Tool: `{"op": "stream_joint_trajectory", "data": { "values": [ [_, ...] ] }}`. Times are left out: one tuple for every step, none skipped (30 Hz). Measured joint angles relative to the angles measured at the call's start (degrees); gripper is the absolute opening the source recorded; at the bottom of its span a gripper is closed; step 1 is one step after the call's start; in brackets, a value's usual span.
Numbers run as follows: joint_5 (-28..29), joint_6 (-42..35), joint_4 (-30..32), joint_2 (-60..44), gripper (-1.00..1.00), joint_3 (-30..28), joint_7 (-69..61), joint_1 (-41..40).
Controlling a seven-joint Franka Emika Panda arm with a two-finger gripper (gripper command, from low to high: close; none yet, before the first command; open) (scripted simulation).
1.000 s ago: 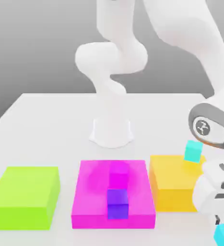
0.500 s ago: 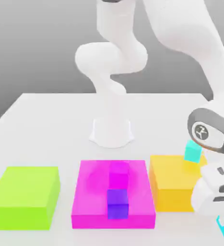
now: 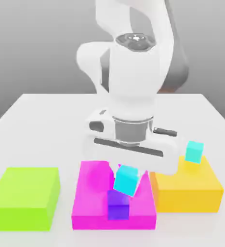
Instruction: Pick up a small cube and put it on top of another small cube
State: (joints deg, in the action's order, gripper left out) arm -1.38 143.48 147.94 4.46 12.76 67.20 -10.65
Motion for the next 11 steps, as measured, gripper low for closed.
{"op": "stream_joint_trajectory", "data": {
  "values": [
    [0.3,1.8,0.5,-1.2,-1.00,-0.1,0.2,-0.2],
    [0.9,3.8,0.9,-2.8,-1.00,-0.1,0.6,-0.2],
    [1.6,6.0,1.3,-4.7,-1.00,0.2,1.1,-0.7],
    [2.4,8.0,1.5,-6.4,1.00,0.2,1.7,-0.8],
    [2.4,8.0,1.5,-6.4,1.00,0.2,1.7,-0.8],
    [2.4,8.0,1.5,-6.4,1.00,0.2,1.7,-0.8],
    [2.4,8.0,1.5,-6.4,1.00,0.2,1.7,-0.8],
    [2.4,8.0,1.5,-6.4,1.00,0.2,1.7,-0.8],
    [2.4,8.0,1.5,-6.4,1.00,0.2,1.7,-0.8],
    [2.8,8.9,1.7,-7.3,1.00,0.1,2.0,-0.7],
    [2.6,8.3,1.6,-6.7,1.00,0.2,1.8,-0.7]
  ]
}}
